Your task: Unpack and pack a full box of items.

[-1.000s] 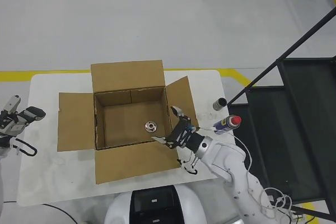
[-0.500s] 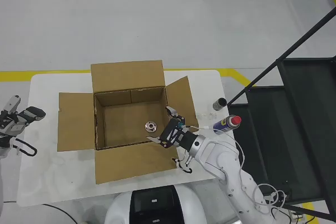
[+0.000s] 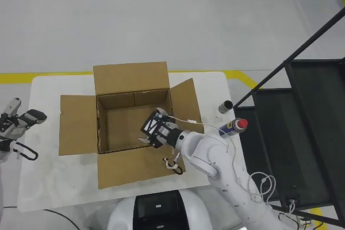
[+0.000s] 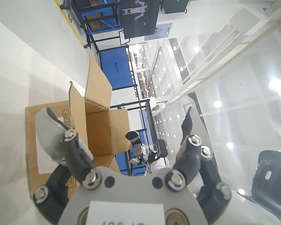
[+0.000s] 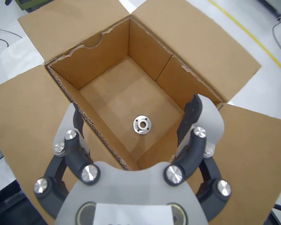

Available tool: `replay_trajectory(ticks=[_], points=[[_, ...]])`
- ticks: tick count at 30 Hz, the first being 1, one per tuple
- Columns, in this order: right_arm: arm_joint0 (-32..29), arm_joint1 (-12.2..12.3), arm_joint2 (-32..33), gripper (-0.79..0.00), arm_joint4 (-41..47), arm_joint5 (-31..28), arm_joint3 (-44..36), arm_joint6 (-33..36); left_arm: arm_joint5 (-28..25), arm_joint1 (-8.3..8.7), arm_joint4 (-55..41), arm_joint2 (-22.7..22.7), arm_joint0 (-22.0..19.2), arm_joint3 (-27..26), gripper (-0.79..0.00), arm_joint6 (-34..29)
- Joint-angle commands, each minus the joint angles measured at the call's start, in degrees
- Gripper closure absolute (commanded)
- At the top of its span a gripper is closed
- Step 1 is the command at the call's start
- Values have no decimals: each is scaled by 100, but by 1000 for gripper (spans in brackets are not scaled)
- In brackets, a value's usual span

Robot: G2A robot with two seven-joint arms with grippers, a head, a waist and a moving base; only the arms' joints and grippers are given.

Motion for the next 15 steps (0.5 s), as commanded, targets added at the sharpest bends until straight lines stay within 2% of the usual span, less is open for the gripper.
replay_trajectory(ticks=[1, 4, 8, 15], points=[[347, -67, -252, -785, 94, 285, 271, 622, 0, 0, 0, 0, 0, 0, -785, 0], [849, -178, -525, -785, 379, 598, 818, 1306, 0, 0, 0, 0, 0, 0, -785, 0], [1374, -289, -663, -785, 821, 856, 1462, 1820, 0, 0, 0, 0, 0, 0, -785, 0], [1374, -289, -663, -785, 821, 856, 1462, 1820, 0, 0, 0, 0, 0, 0, -785, 0]])
